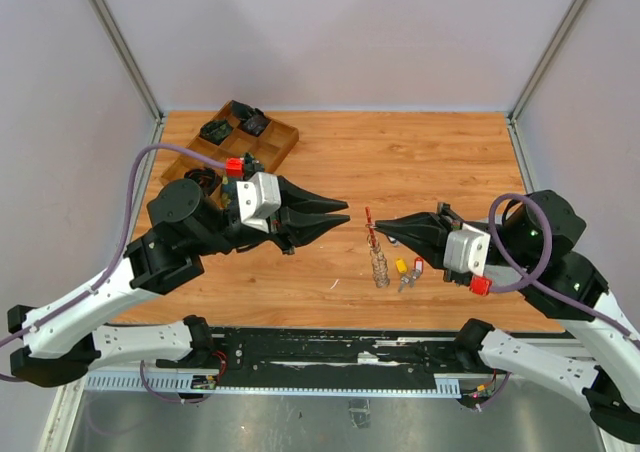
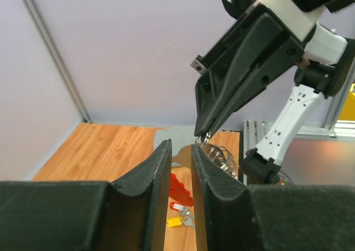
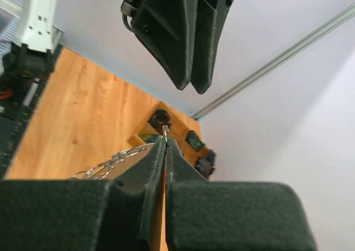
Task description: Put the keys on the keyring
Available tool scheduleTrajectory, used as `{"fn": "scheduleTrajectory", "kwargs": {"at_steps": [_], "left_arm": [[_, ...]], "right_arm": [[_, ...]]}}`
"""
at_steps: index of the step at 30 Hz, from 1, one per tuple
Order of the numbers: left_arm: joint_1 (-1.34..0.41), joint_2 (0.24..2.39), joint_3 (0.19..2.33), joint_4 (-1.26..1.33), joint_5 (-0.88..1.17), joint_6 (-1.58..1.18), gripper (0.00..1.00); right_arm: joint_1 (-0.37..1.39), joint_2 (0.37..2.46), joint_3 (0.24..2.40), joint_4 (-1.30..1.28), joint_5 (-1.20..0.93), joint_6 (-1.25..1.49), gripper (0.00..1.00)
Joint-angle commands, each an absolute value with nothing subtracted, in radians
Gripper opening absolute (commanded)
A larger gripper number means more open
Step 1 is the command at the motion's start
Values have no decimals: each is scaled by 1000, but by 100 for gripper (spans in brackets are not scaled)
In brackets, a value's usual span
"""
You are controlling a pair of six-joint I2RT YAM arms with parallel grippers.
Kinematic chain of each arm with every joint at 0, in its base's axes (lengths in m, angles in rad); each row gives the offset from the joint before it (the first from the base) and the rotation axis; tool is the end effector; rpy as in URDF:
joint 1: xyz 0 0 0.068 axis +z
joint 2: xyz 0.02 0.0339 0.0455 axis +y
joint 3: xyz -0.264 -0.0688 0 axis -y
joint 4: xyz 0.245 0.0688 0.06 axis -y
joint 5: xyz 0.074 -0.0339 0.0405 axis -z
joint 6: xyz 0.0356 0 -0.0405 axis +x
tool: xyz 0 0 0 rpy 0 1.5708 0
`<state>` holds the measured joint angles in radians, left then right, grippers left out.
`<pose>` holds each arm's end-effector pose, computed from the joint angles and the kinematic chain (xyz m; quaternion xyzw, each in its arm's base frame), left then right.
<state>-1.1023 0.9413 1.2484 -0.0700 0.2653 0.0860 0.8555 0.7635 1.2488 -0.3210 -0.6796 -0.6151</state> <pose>0.0753 -0.1695 0.4836 0.4293 0.4498 -0.4504 0.6407 0.0607 0.1040 0.4800 -0.5975 0.2817 0.3002 0.6881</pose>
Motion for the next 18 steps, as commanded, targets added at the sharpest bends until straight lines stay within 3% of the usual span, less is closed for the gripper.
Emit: {"fn": "scheduleTrajectory", "kwargs": {"at_steps": [1, 6, 11, 18], "left_arm": [[-1110, 982, 1311, -153, 227, 162, 27], [-1111, 1020, 1332, -195, 200, 240, 34], [-1116, 1025, 1334, -223, 145, 310, 48], [-1235, 1058, 1348, -284, -65, 448, 61]], "right_arm": [[869, 718, 1190, -252, -664, -891, 0], [869, 695, 1146, -265, -622, -1037, 0], [871, 686, 1132, -301, -574, -1130, 0], [870, 697, 1134, -373, -529, -1190, 0]]}}
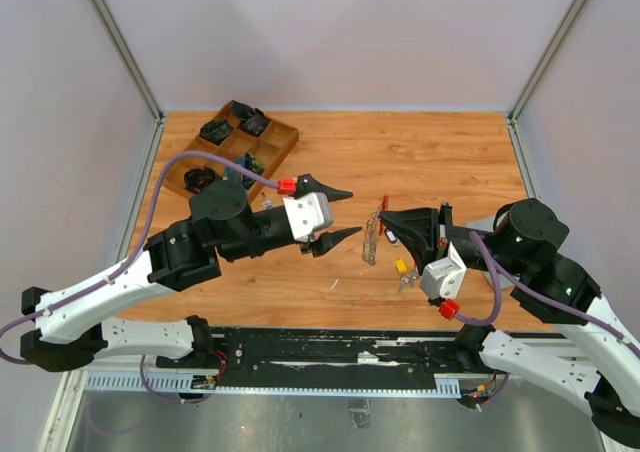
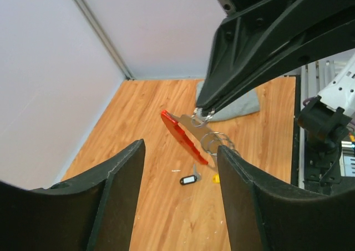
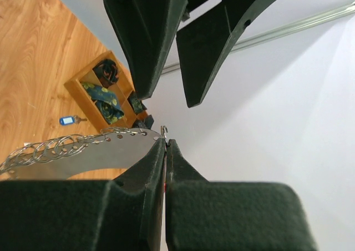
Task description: Put the keys on the keyring
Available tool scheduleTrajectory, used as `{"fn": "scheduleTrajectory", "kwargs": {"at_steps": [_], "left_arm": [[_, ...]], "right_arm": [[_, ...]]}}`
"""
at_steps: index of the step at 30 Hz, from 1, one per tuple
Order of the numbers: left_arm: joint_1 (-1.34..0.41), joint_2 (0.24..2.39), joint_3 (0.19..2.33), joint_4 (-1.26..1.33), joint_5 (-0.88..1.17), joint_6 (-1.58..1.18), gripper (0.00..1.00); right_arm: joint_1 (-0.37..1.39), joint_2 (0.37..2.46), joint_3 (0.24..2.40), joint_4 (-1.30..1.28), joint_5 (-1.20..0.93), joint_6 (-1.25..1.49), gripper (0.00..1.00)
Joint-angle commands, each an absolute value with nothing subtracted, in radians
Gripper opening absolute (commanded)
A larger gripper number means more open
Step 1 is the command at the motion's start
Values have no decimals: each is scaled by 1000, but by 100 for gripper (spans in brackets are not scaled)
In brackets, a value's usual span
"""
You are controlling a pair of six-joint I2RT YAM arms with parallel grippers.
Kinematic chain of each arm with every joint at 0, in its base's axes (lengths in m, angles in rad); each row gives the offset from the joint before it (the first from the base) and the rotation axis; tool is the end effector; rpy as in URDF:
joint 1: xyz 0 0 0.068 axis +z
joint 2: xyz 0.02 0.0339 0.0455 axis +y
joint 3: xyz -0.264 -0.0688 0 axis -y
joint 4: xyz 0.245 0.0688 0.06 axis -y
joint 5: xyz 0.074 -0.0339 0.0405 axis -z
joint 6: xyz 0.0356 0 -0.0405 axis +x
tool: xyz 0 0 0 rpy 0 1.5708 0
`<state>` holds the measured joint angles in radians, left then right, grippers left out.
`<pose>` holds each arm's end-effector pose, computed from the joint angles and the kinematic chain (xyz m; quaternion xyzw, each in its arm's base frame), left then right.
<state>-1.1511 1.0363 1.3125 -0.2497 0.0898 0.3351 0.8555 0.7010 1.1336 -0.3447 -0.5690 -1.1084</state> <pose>0.0844 -0.1970 0.4681 0.4952 0.4915 -0.3127 0.6445 0.0636 0.1025 0.4501 -0.6540 0.1879 0.0988 0.7261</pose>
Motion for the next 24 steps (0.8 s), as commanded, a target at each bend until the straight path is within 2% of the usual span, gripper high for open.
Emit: {"fn": "scheduleTrajectory", "kwargs": {"at_steps": [1, 5, 24], "left_arm": [[-1270, 1070, 1346, -285, -122, 475, 61], [-1351, 1089, 1316, -248, -269, 547, 60], [-1362, 1115, 1322, -229, -271, 581, 41]], "right_arm": [[870, 699, 1135, -381, -525, -1193, 0], [870, 700, 1138, -411, -524, -1193, 0], [871, 701, 1152, -476, -537, -1170, 0]]}}
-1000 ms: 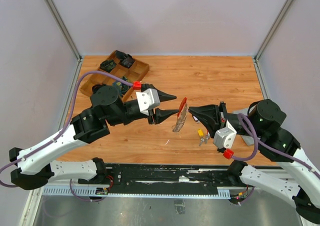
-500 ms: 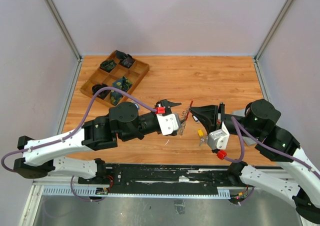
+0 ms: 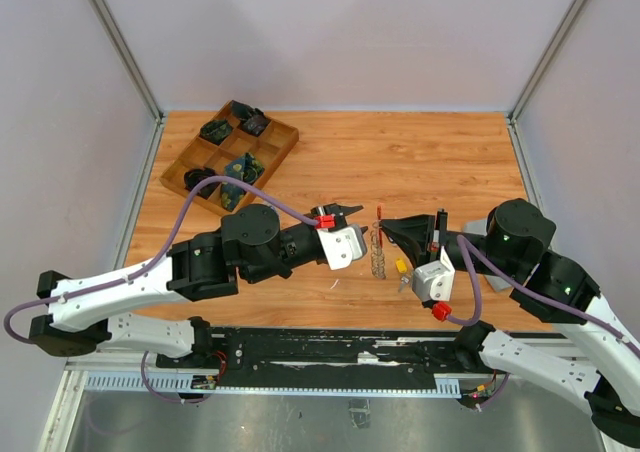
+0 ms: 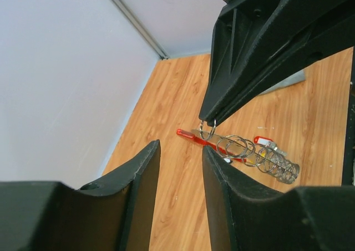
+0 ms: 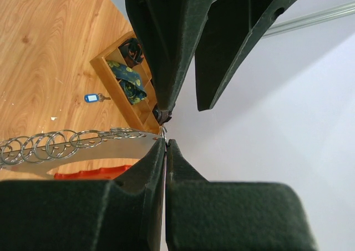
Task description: Put the keys on the keyring
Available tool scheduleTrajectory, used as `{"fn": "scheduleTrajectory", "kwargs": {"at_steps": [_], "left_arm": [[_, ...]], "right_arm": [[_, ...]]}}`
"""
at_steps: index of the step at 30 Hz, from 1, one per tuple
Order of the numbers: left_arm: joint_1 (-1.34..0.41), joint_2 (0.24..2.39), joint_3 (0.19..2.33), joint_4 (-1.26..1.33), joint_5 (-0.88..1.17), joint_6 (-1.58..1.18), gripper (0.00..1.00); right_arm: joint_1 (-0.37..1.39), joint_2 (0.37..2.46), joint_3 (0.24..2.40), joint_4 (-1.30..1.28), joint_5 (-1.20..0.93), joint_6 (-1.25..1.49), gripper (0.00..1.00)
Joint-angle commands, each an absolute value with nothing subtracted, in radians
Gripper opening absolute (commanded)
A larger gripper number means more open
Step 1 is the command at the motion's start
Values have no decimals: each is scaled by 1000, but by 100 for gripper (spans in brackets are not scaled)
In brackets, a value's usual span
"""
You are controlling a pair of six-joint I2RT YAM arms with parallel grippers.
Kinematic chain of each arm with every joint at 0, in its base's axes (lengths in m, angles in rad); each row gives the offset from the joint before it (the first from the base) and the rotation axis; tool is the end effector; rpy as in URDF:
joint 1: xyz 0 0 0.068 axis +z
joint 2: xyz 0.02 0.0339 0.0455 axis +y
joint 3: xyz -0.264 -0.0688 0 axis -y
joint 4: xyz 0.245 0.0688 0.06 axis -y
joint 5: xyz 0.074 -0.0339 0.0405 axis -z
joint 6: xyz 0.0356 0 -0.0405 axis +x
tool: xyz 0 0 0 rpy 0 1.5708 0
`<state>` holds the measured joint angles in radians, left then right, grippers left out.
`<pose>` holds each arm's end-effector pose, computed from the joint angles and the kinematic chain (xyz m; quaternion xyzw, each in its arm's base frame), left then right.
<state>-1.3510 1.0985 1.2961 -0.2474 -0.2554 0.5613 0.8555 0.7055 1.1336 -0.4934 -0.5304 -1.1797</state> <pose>0.0604 -0.2290 0.4501 0.5365 0.4861 -0.1778 0.6666 0.0661 0.1035 0.4341 -0.6934 0.2176 0.0823 0.6820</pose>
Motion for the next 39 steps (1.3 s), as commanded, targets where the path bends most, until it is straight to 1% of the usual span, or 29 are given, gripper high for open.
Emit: {"fn": "scheduleTrajectory", "kwargs": {"at_steps": [1, 10, 20, 28, 36, 39], "left_arm": [[-1363, 1119, 1323, -230, -273, 583, 41], [-1371, 1132, 1319, -217, -281, 597, 37], [-1381, 1146, 1320, -211, -270, 590, 31], [-1384, 1145, 1314, -212, -266, 582, 32], [-1385, 1138, 1312, -209, -267, 581, 37], [-1385, 1135, 1313, -210, -261, 581, 40]], "right_arm": [[871, 701, 1155, -474, -540, -1160, 0], [872, 708, 1164, -459, -549, -1110, 0], [873, 716, 1177, -435, -551, -1064, 0], [877, 719, 1179, -428, -531, -1051, 0], [880, 720, 1181, -429, -515, -1054, 0], [879, 722, 1181, -426, -504, -1052, 0]]}}
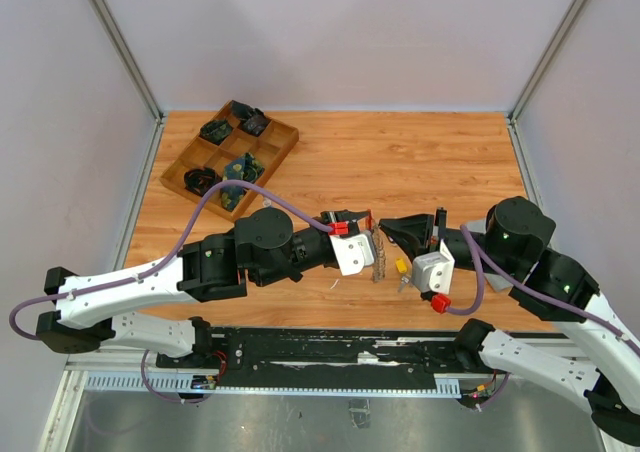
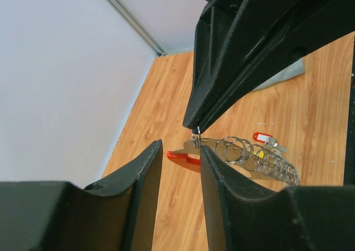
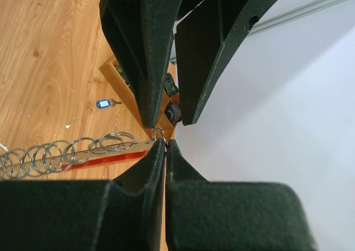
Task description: Put the keys on the keyring
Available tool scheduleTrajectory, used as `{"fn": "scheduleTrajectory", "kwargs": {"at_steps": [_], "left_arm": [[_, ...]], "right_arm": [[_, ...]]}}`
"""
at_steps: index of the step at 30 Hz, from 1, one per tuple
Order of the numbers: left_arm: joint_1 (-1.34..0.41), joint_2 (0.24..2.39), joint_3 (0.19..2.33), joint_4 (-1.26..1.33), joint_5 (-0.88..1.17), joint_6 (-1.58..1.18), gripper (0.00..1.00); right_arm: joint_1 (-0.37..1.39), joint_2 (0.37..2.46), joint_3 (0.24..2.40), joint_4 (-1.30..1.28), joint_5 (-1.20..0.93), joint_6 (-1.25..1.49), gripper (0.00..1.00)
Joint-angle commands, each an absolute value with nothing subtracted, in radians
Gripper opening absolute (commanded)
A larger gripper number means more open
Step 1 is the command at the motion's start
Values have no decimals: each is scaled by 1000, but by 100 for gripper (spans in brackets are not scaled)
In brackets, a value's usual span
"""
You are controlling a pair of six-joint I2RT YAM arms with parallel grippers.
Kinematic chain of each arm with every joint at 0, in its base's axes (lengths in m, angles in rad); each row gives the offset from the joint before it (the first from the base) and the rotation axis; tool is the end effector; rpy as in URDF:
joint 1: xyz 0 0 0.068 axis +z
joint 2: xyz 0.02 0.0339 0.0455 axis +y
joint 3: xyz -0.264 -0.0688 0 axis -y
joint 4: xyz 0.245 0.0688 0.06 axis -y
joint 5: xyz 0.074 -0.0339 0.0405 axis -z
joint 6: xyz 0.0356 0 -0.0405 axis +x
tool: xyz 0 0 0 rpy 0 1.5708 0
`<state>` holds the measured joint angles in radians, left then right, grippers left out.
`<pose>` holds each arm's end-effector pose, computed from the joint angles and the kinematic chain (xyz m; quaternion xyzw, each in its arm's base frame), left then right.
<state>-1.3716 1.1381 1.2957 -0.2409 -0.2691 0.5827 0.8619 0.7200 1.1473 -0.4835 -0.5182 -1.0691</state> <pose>0.0587 -0.2430 0.4419 0.5537 0.4832 -0.1667 0.6573 0.0676 0.1059 0.4378 -0.6778 0.2550 0.1165 0.6797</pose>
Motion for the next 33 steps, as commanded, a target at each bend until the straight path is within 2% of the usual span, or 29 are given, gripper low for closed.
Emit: {"fn": "scheduleTrajectory", "kwargs": {"at_steps": [1, 9, 19, 33], "left_arm": [[-1385, 1135, 1313, -210, -260, 581, 41], [-1385, 1136, 1306, -204, -260, 582, 42], [-1385, 1151, 1300, -176, -277, 588, 24], [-1385, 1147, 1280, -150, -295, 585, 24]], "right_arm": [[879, 722, 1183, -428, -499, -1052, 0], [881, 725, 1188, -426, -500, -1047, 0], [881, 717, 1189, -425, -532, -1034, 0], [881, 706, 1190, -397, -571, -996, 1]]}}
